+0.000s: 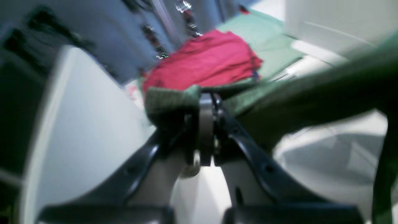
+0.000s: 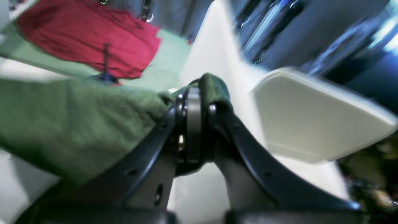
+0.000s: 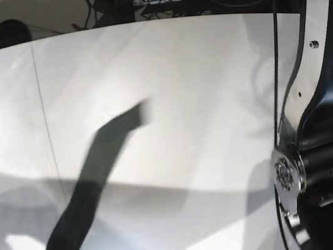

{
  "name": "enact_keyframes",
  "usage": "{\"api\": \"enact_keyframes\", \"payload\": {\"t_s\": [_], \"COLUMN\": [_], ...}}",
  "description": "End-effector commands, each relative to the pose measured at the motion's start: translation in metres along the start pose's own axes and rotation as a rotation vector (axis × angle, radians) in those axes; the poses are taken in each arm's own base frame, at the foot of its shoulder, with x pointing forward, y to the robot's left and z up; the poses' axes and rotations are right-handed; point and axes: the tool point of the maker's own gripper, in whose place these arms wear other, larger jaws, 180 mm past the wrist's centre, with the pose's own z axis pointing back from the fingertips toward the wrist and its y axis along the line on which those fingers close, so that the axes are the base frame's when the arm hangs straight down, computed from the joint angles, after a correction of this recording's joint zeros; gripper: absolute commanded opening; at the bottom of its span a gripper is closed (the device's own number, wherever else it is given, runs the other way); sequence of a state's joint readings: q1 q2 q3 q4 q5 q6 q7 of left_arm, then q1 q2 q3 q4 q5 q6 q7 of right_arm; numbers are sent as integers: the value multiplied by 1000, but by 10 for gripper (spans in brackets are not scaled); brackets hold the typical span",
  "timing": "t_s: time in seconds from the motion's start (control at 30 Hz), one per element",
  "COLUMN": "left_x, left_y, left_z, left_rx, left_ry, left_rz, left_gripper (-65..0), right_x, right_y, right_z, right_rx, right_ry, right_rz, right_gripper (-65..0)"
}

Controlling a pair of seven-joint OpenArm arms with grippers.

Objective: Layout the t-shirt on the table in an organized manner, then fold the t-shirt properly
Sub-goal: 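Lower the shirt with the left gripper, laying it flat, and release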

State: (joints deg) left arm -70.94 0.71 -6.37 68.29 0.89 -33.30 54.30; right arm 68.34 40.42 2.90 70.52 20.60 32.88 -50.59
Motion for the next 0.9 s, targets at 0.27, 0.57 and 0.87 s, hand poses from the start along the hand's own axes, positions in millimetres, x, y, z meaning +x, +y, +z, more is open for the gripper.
{"api": "enact_keyframes", "payload": {"t_s": [0.27,0.57,0.87], "left_x": [-96,-307,-413], "left_y": [16,-87,-169], "left_z": [103,167,241], "left_rx": [248,-1,-201], "left_ry": [154,580,742], "left_rz": [-121,-179,-62], "left_gripper": [-650,-650,-650], "right_x": [-138,-333,-424], "right_y": [38,183,252], "right_z": [85,166,209], "right_rx": [-97,136,262], "right_ry": [239,558,732], "right_rz": [86,-149,-325], "right_gripper": [-644,-645,-647]}}
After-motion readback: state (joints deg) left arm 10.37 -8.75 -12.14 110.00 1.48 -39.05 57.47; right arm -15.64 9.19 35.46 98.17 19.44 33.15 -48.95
